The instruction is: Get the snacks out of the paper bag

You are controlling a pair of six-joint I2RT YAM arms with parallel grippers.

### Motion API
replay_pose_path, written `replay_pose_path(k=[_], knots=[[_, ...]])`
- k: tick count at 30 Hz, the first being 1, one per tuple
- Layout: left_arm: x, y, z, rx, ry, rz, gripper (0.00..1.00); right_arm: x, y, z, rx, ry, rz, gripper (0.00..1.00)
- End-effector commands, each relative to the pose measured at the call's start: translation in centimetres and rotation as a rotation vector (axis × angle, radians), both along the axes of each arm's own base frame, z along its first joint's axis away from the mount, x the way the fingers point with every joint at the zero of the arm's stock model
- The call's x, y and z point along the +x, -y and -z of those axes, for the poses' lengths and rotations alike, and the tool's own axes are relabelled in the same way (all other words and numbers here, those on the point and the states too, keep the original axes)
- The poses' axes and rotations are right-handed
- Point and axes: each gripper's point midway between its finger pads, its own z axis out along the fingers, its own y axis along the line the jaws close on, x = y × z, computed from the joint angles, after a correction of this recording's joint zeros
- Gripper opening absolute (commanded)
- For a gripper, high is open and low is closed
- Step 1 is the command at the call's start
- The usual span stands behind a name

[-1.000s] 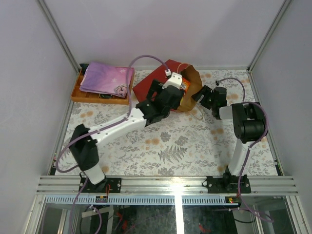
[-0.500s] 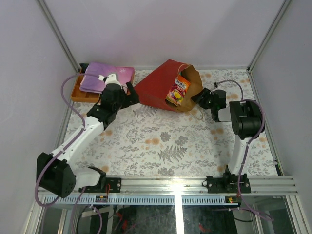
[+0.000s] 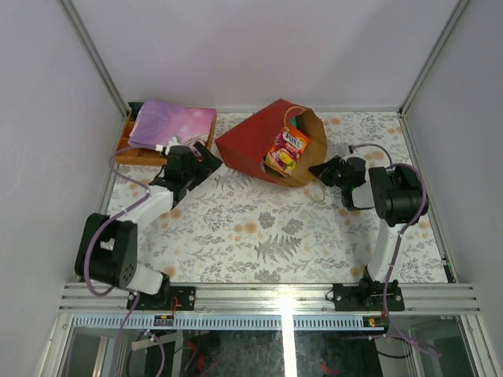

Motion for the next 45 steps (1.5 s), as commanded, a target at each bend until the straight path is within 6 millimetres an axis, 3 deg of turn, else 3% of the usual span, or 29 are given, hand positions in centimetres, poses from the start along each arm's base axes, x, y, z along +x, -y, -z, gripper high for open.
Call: replay_pose_path(k=[1, 7, 13, 20, 23, 28, 33, 40, 45], knots=[[2.3, 2.4, -1.2, -0.138, 0.096, 0.045, 1.0, -2.4, 1.1, -1.5, 0.076, -0.003, 0.102, 0.0], [3.9, 3.6, -0.2, -0.18, 0.092, 0.077, 1.0, -5.6, 1.2, 0.0, 0.124, -0.07, 0.171, 0.0], [5.7, 4.8, 0.0, -0.22, 0.094, 0.098, 1.0, -6.3, -2.0, 1.1, 0.197, -0.116, 0.192, 0.0], [8.7, 4.8, 0.1, -0.166, 0.097, 0.096, 1.0, -5.3, -7.1, 2.0, 0.229, -0.132, 0.223, 0.0], [10.7, 4.7, 0.6, -0.126, 0.075, 0.096, 1.0, -3.8, -8.9, 1.9, 0.214, -0.124, 0.228, 0.0], [14.4, 4.3, -0.2, -0.144, 0.079, 0.109, 1.0, -1.5, -11.2, 1.3, 0.227, -0.108, 0.232, 0.0], [16.7, 4.4, -0.8, -0.17, 0.071, 0.157, 1.0, -1.5, -12.5, 0.2, 0.222, -0.079, 0.219, 0.0], [15.7, 3.9, -3.1, -0.134, 0.114, 0.173, 1.0, -2.7, -12.0, 0.0, 0.203, -0.071, 0.213, 0.0], [13.8, 1.8, -5.9, -0.049, 0.153, 0.128, 1.0, -2.4, -12.8, 0.0, 0.178, -0.075, 0.166, 0.0]])
